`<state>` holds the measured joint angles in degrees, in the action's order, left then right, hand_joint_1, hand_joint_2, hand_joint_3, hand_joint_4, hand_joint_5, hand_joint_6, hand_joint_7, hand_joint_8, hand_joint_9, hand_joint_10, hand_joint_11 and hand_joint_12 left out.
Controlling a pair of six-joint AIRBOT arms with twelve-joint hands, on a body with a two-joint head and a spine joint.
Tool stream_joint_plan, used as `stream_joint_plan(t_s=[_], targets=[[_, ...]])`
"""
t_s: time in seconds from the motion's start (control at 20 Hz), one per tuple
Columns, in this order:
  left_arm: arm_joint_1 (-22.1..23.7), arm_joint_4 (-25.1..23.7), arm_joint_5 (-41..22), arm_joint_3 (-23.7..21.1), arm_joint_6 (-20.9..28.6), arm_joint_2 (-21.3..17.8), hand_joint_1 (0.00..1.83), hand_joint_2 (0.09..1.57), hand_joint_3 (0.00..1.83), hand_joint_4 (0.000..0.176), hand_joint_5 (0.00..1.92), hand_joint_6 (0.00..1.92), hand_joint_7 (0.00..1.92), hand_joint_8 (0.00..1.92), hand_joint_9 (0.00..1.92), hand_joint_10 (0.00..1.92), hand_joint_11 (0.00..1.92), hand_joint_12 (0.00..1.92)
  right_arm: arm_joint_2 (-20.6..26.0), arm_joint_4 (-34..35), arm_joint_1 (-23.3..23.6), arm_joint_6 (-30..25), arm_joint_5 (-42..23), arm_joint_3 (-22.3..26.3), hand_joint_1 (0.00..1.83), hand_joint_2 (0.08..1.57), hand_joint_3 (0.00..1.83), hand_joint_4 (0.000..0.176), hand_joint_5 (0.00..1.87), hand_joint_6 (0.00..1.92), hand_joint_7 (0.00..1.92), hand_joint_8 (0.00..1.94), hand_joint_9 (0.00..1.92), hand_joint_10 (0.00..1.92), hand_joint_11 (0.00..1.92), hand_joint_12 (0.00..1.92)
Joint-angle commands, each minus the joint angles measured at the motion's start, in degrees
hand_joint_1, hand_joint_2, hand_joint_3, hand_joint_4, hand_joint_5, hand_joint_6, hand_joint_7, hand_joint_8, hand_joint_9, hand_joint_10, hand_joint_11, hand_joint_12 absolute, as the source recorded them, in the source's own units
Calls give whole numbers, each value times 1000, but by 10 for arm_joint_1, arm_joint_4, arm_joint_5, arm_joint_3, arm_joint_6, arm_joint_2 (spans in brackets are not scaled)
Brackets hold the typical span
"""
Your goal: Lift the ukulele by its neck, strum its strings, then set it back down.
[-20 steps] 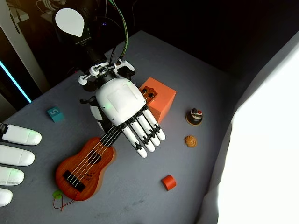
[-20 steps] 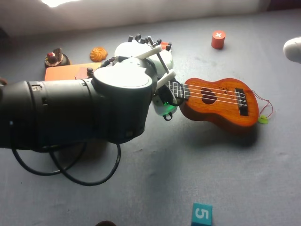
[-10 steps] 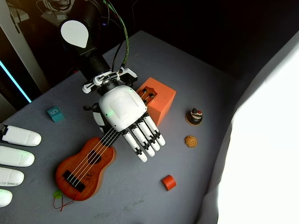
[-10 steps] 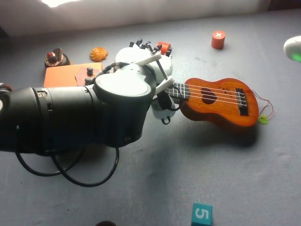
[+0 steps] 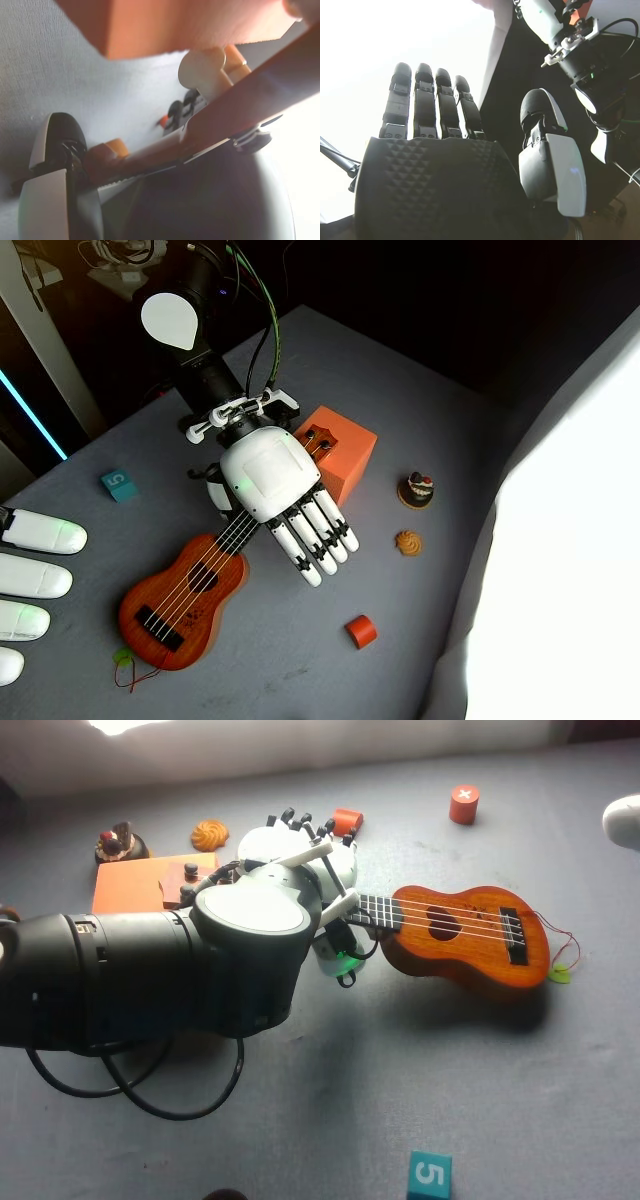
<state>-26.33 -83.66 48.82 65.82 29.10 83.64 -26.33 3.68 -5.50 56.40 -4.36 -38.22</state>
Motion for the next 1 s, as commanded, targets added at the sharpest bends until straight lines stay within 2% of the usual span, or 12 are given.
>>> stream_joint_plan(t_s=[0.0,0.2,0.25,0.3,0.35,0.4,0.45,0.5,0.6,0.65,0.8,0.95], targets=[[-1,-42,14,3,0,-4,740,1061,0,0,15,2,71,6,65,11,13,11,2,3,7,-3,-68,1,200,1284,0,0,108,12,138,6,128,10,0,298],[-1,-42,12,3,0,-4,739,1072,0,0,103,4,233,10,220,11,0,325,2,3,7,-3,-68,1,185,1287,0,0,87,3,116,0,120,6,0,313],[-1,-42,12,2,0,-4,833,1053,0,0,393,71,351,568,352,649,38,921,2,3,7,-3,-68,1,187,1287,0,0,92,4,122,2,129,9,0,277],[-1,-42,12,1,0,-4,833,1053,0,0,393,71,351,568,352,649,38,921,2,3,7,-3,-68,1,187,1287,0,0,92,4,122,2,129,9,0,277],[-1,-42,12,0,0,-4,849,1064,0,0,410,1025,274,1480,320,1519,145,1576,2,3,7,-3,-68,1,204,1288,0,0,103,9,126,3,124,7,0,274],[0,-42,12,-1,0,-4,888,1060,0,0,356,1507,224,1833,310,1841,208,1852,2,3,7,-3,-68,1,203,1290,0,0,99,6,122,1,118,4,0,247],[0,-42,12,-2,0,-4,969,1039,0,0,363,1862,345,1917,439,1918,412,1918,2,3,7,-3,-68,1,204,1290,0,0,104,8,124,1,123,6,0,242],[0,-42,12,-3,0,-4,1037,1018,0,0,398,1919,516,1921,629,1921,608,1921,2,3,7,-3,-68,1,210,1288,0,0,115,12,139,4,143,14,0,269],[0,-42,11,-4,0,-4,1038,1013,0,0,678,1905,789,1921,884,1921,867,1921,2,3,7,-3,-68,1,203,1293,1,0,100,4,119,2,121,3,0,194],[1,-42,10,-5,0,-4,1080,1004,0,0,829,1765,964,1921,1061,1921,1054,1921,2,3,7,-3,-68,1,174,1290,0,0,105,5,119,2,126,5,0,291],[3,-41,8,-6,0,-4,1147,1067,10,0,1006,1616,1231,1921,1318,1921,1341,1921,2,3,7,-3,-68,1,187,1289,0,0,109,6,120,2,125,4,0,310],[7,-41,8,-7,0,-4,1241,1177,3,0,1201,1891,1425,1921,1499,1921,1542,1921,2,3,7,-3,-68,1,191,1290,0,0,100,2,116,0,121,2,0,282]])
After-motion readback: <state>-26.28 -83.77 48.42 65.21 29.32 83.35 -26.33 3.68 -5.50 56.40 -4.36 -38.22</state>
